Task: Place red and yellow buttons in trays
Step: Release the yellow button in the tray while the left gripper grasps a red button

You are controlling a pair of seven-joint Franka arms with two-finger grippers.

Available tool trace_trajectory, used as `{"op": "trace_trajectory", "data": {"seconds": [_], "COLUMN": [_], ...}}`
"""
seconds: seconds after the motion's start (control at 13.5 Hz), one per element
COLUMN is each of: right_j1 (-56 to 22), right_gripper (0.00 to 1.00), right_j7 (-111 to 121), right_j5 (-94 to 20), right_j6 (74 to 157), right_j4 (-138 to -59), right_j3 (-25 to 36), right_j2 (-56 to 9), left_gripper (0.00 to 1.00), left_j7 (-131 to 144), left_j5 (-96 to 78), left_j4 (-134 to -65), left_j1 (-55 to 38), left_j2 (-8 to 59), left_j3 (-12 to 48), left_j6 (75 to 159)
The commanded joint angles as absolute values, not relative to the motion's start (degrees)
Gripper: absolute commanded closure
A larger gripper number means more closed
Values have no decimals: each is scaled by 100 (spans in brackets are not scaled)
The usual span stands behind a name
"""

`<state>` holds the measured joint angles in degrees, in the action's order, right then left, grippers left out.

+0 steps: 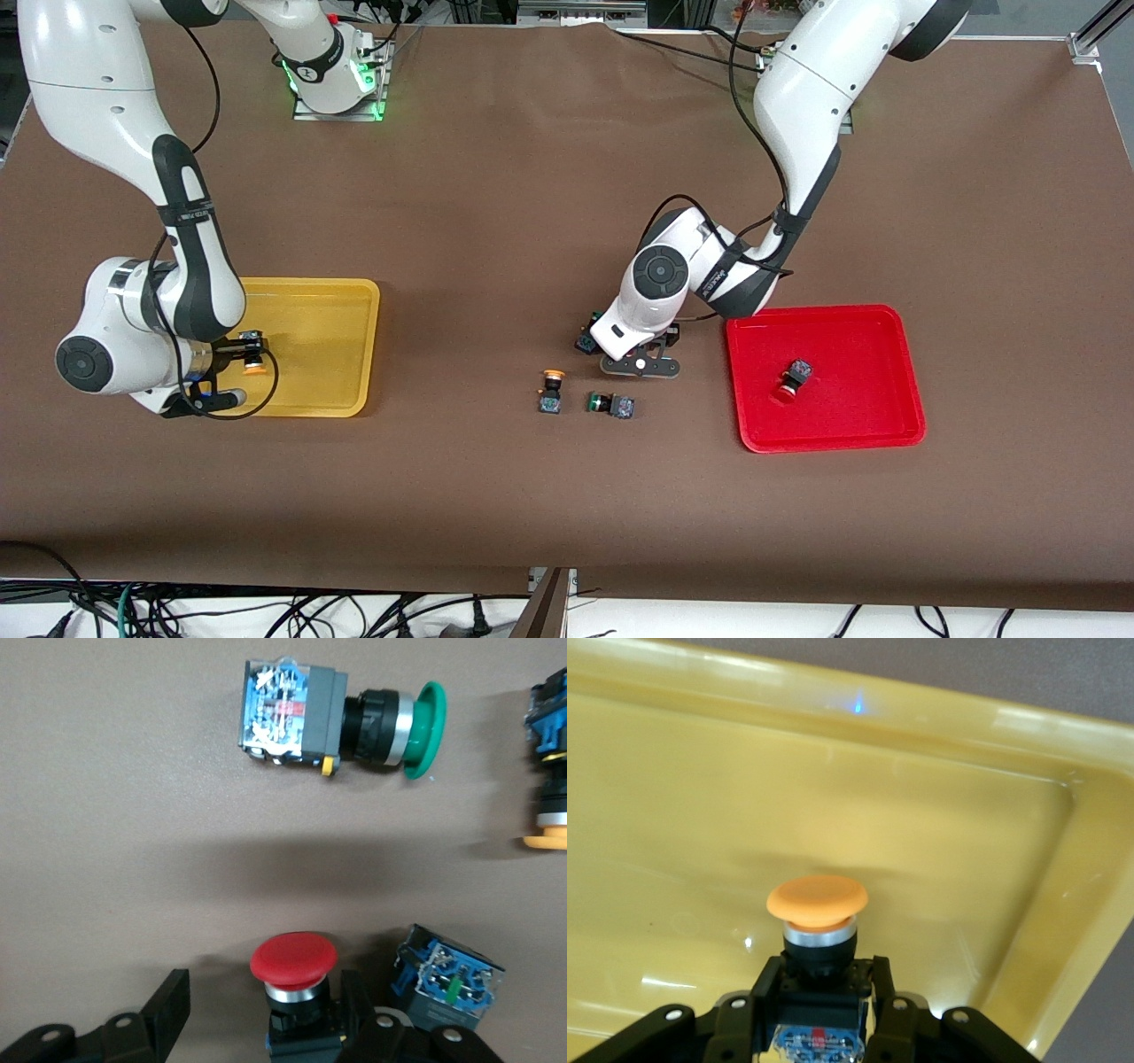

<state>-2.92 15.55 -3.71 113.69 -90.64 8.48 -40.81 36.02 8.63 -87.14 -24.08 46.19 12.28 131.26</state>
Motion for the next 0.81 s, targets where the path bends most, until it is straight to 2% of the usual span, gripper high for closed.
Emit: {"op": "trace_trajectory", "data": {"seconds": [0.0, 0.22, 0.3, 0.37, 0.52, 0.59, 0.74], "right_j1": [-325, -448, -527, -675, -983, -1141, -1475], "right_gripper": [0, 0, 0, 0, 0, 0, 0], "right_j7": [1626, 1617, 1556, 1443, 629, 119, -892], "right_j5": [-483, -457, -431, -457, -475, -475, -475], "right_j6": [11382, 11268, 11128, 11023, 11109, 11292, 11889], "right_j4": [-9211, -8975, -8774, -8519, -8420, -8359, -8279], "right_j3": [914, 713, 460, 248, -25, -192, -360], "right_j2": [-3937, -3807, -3753, -3753, -3805, -3867, -4025], "left_gripper": [23, 23, 29, 37, 66, 77, 78], "left_j7": [3727, 3718, 3718, 3718, 3718, 3718, 3665], "left_j5": [932, 538, 519, 510, 510, 510, 518], "left_j4": [-8596, -8596, -8596, -8596, -8596, -8587, -8570], "left_j1": [-2443, -2470, -2470, -2461, -2452, -2452, -2382], "left_j2": [4781, 4781, 4781, 4781, 4772, 4755, 4694], "left_j3": [1230, 1248, 1248, 1248, 1248, 1248, 1248], "left_j6": [13069, 13061, 13061, 13061, 13043, 13026, 12964]}}
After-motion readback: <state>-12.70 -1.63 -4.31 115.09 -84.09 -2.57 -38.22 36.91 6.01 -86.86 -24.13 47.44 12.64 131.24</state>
